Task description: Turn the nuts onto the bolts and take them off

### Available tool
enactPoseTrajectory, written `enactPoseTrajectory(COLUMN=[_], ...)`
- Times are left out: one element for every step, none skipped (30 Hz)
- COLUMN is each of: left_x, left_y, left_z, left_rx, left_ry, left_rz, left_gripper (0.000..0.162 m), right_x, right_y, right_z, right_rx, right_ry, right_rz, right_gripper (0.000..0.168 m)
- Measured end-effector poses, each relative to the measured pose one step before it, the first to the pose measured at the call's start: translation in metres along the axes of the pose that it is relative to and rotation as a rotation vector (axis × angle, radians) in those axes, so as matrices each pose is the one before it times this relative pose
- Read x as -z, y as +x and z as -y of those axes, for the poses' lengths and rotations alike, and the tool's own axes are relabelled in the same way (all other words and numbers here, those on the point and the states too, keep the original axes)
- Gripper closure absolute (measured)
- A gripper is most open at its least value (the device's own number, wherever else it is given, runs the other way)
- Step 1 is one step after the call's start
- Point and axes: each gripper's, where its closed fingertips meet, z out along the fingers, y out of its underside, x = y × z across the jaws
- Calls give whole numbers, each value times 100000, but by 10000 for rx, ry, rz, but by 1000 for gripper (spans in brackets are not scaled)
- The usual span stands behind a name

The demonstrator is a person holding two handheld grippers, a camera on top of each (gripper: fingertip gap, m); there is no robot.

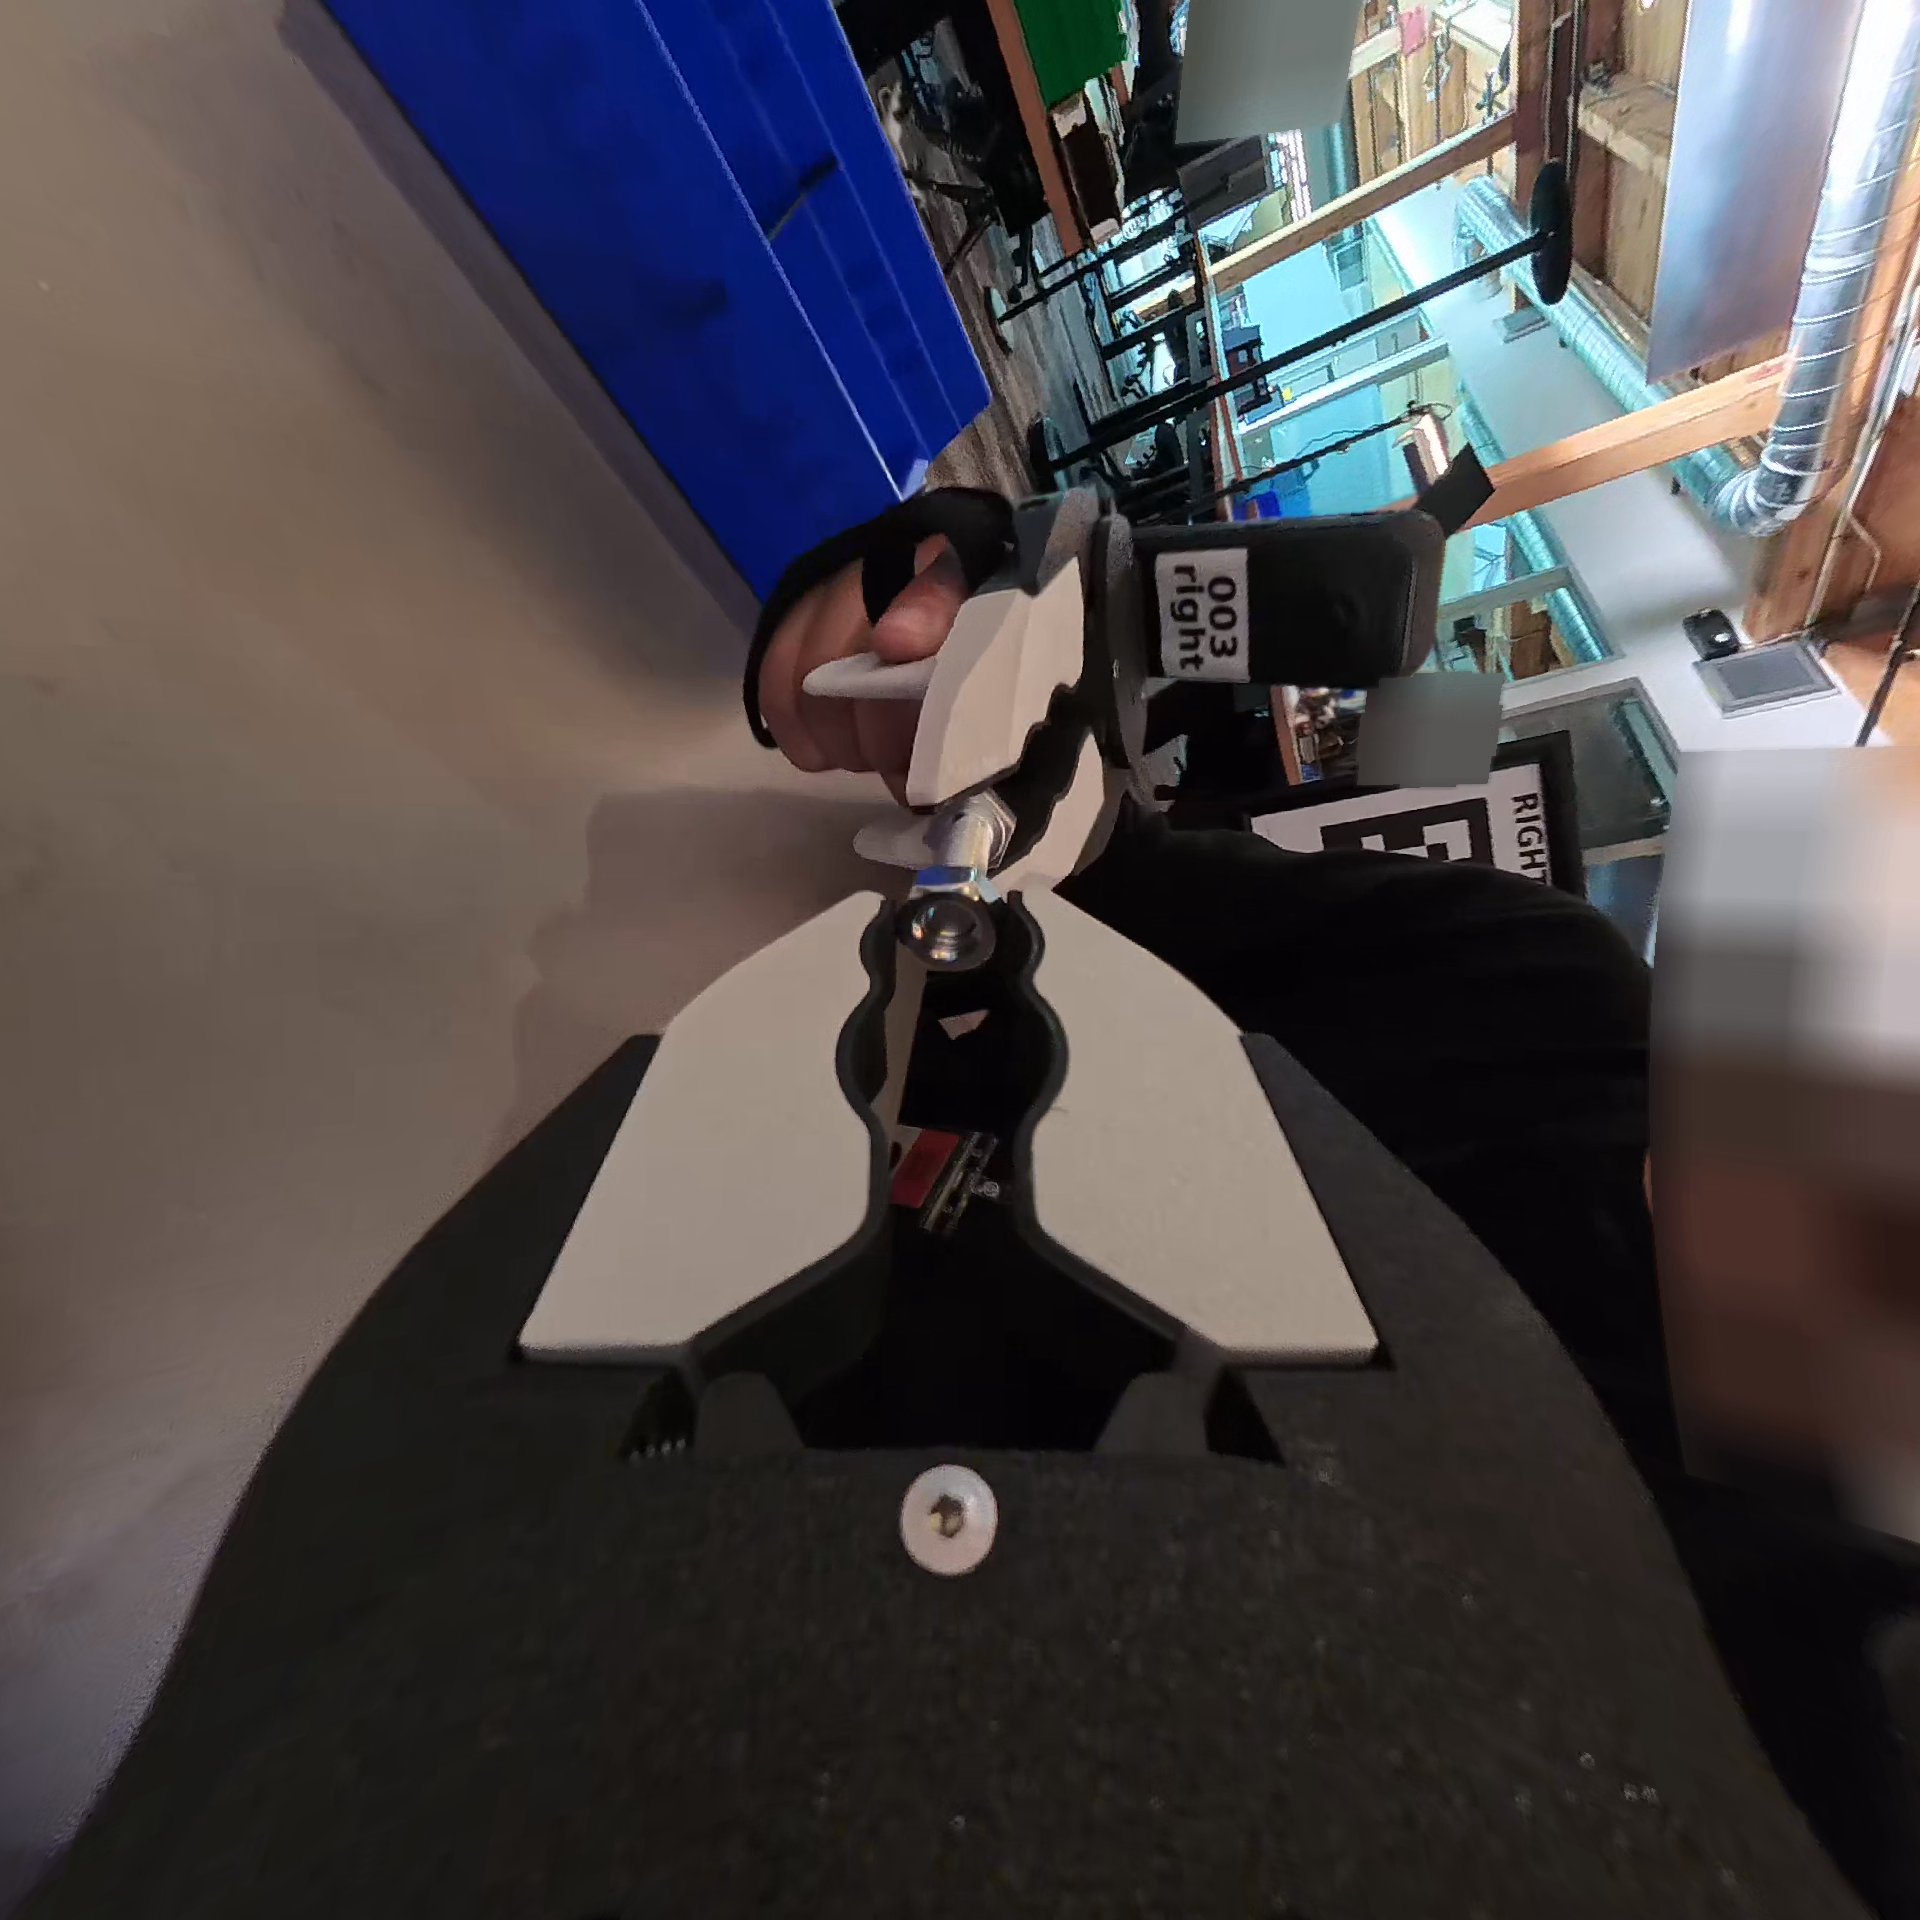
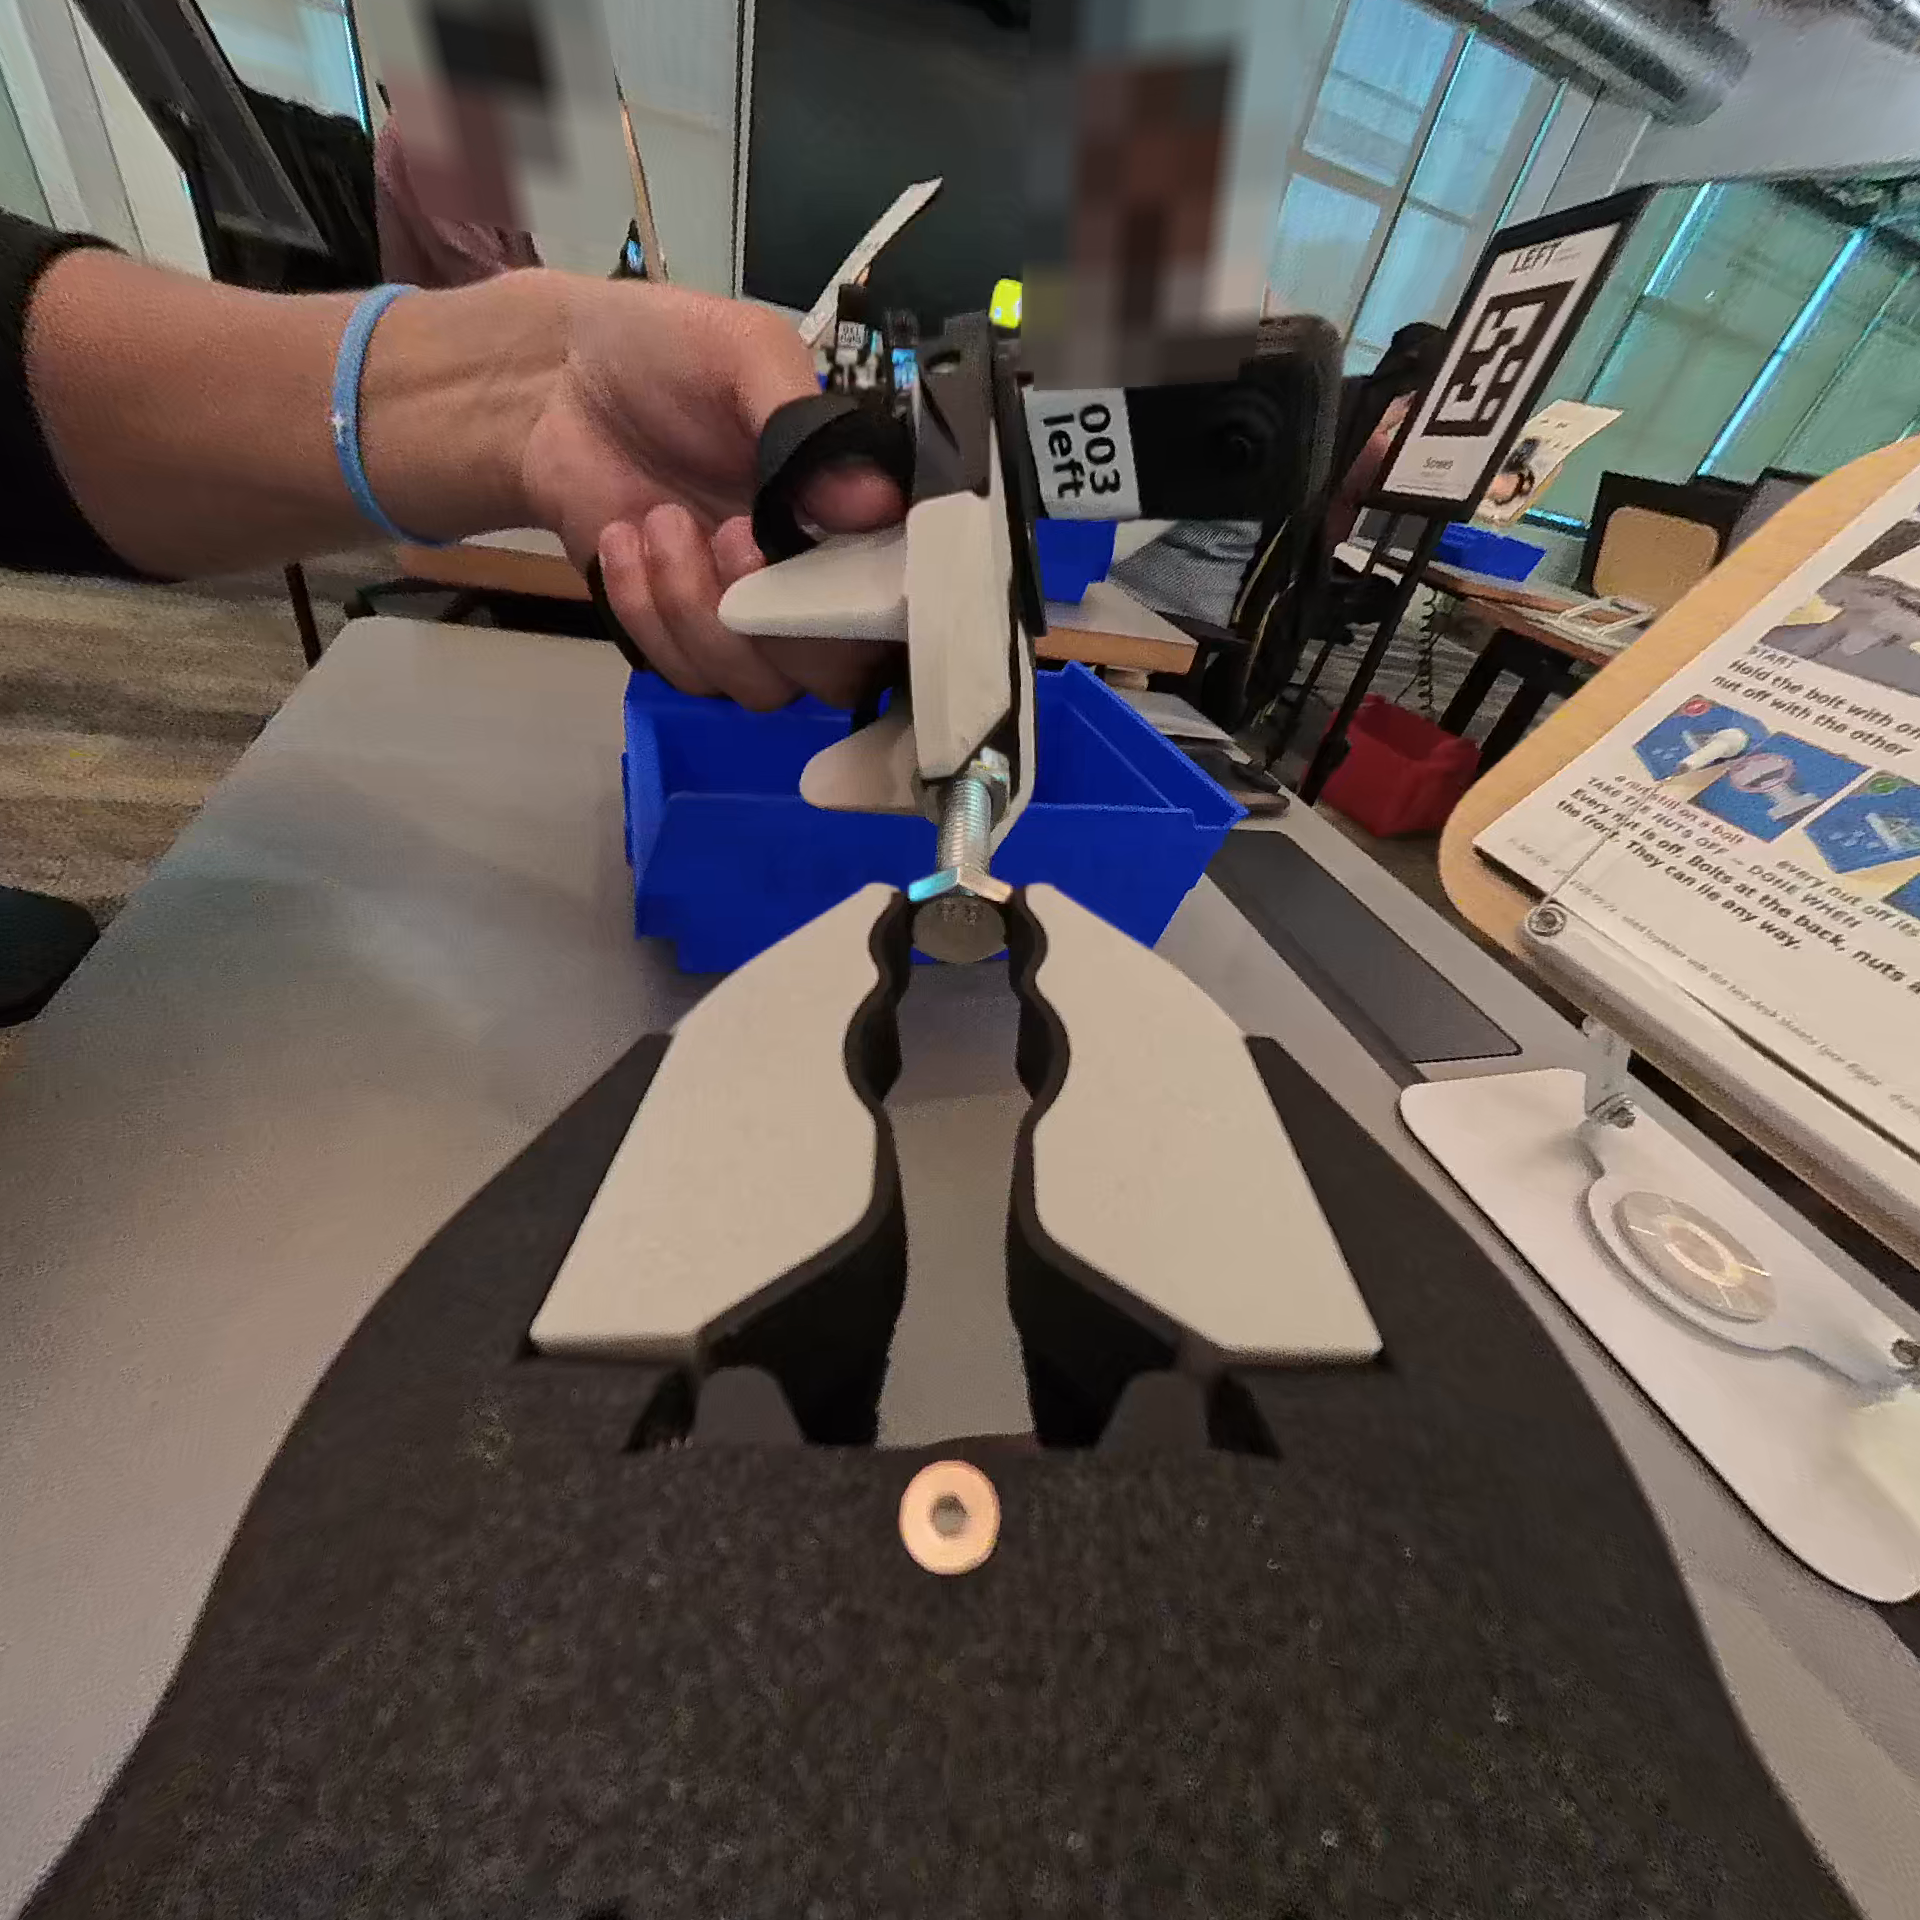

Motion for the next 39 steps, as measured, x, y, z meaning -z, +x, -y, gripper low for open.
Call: enactPoseTrajectory(left_x=[22,7,24,8,107,169,331,341,245,238,92,-39,-152,-243,-304,-343,-350,-278,-167,-93,-28,36,42,19,-6,-37,-56,-50,-60,-58,-32,3,34,35,6,11,10,-30,35], left_y=[-70,99,130,46,119,335,428,14,-257,-140,74,403,154,241,340,248,387,210,101,207,52,-56,102,-49,-12,-94,-169,-131,-188,-189,-235,-304,-162,125,163,-71,-57,79,213], left_z=[-103,112,128,152,383,457,532,434,190,-137,-142,-238,-259,-314,-395,-367,-345,-88,168,156,113,154,68,71,15,-88,-77,-48,-16,56,46,85,22,34,-7,-141,-94,-102,-24], left_rx=[134,-10,-213,-330,-378,-500,-667,-878,-967,-920,-761,-620,-529,-586,-597,-528,-446,-331,-252,-136,-27,41,78,140,333,578,799,896,1004,1159,1254,1392,1388,916,282,-153,-514,-683,-678], left_ry=[-20,122,103,37,180,226,279,259,85,-48,-79,-148,-194,-243,-320,-305,-284,-130,68,78,12,79,53,48,7,-83,-87,-22,43,101,109,162,149,155,98,-50,-55,-87,-74], left_rz=[-145,-165,-53,117,140,87,151,372,539,485,220,-17,150,119,72,117,-13,68,86,-59,-27,15,-128,-54,-135,-179,-204,-255,-247,-301,-347,-399,-561,-668,-454,-56,164,234,239], left_gripper=[143,143,142,135,124,119,119,119,119,119,119,118,118,116,116,116,116,120,123,125,132,139,144,144,144,144,144,144,144,144,144,144,145,145,145,144,144,144,142], right_x=[-20,31,41,18,50,60,72,65,50,-6,-22,2,2,6,-1,4,17,-18,-53,-73,-106,-66,-2,20,22,25,5,20,46,33,-20,-92,-91,23,83,13,16,60,50], right_y=[-57,61,73,63,59,47,8,-25,-70,-125,-156,-187,-233,-174,-122,-156,-158,-226,-157,-60,-82,-4,50,31,66,164,244,232,277,312,341,327,107,13,22,-78,-32,-68,-113], right_z=[-11,104,92,-3,26,55,113,158,176,127,65,154,81,131,48,42,69,-37,-95,-228,-331,-152,59,73,24,-92,-205,-203,-131,-144,-262,-350,-227,89,205,-23,-19,123,155], right_rx=[-116,-212,-281,-308,-255,-275,-326,-310,-339,-432,-535,-559,-635,-573,-532,-486,-324,-296,-205,-49,-5,59,77,64,200,435,653,749,814,927,1097,1260,976,594,252,-41,-128,-237,-454], right_ry=[-55,94,117,60,84,91,121,135,128,94,76,179,159,215,163,150,154,43,-21,-125,-218,-100,37,43,-5,-70,-172,-204,-189,-222,-334,-448,-398,-153,-13,-76,-12,129,173], right_rz=[79,50,82,114,96,103,151,154,189,275,339,382,450,387,353,364,293,311,208,81,59,-43,-93,-49,-100,-275,-425,-469,-544,-602,-711,-799,-560,-303,-91,139,132,152,267], right_gripper=[150,150,151,151,151,151,151,151,151,151,151,151,150,151,151,151,150,150,150,150,150,150,150,150,151,151,151,151,151,151,151,151,150,150,150,150,150,150,150])
